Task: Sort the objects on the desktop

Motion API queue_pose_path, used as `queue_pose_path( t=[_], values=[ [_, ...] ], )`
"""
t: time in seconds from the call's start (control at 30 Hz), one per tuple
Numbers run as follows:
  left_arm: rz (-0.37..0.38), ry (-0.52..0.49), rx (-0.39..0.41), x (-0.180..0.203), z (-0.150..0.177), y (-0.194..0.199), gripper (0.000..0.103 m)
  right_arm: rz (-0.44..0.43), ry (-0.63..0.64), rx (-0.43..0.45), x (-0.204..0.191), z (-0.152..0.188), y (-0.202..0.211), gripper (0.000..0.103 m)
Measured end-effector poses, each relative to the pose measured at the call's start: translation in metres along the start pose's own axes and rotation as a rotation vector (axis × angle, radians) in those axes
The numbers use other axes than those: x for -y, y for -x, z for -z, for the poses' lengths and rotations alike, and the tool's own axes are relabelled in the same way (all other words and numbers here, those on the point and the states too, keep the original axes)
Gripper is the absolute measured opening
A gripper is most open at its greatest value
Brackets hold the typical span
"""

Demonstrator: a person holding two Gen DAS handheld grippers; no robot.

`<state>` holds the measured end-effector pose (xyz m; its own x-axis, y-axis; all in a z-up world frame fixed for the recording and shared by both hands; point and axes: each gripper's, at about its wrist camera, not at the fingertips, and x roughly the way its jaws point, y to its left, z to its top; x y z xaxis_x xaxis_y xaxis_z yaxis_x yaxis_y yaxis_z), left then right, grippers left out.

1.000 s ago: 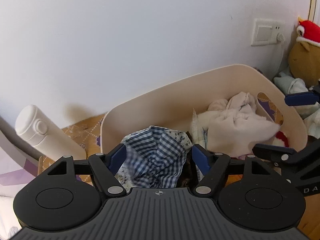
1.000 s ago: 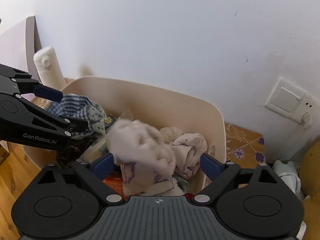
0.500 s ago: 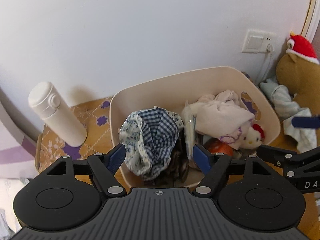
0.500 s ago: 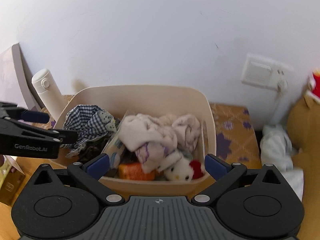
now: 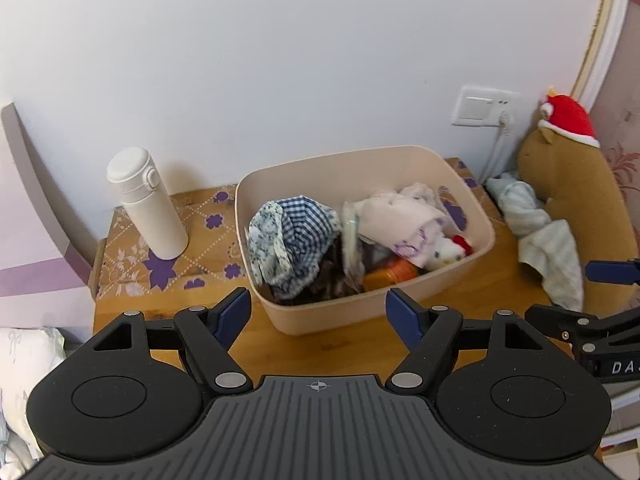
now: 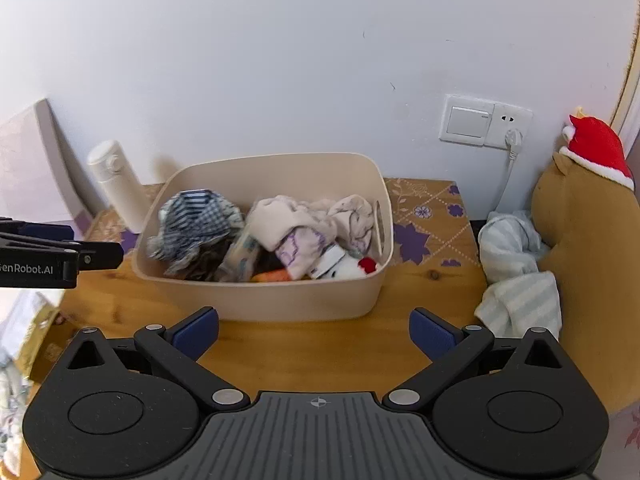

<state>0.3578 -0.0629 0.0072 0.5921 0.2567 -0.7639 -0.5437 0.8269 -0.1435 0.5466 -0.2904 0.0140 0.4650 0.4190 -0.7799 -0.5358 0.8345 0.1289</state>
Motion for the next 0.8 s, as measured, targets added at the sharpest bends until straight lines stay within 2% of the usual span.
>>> queue_pose_path(
  t=[0.33,0.8],
  values=[
    [-0.010,0.015,0.008,0.019,0.045,0.071,0.076,0.000,0.042,0.029,0.000,0.029,0.077,0.103],
    [-0.049,0.057,0.080,0.031,0.114,0.177,0.076,0.011,0.092,0.106,-0.005,0.089,0.175,0.103]
  ],
)
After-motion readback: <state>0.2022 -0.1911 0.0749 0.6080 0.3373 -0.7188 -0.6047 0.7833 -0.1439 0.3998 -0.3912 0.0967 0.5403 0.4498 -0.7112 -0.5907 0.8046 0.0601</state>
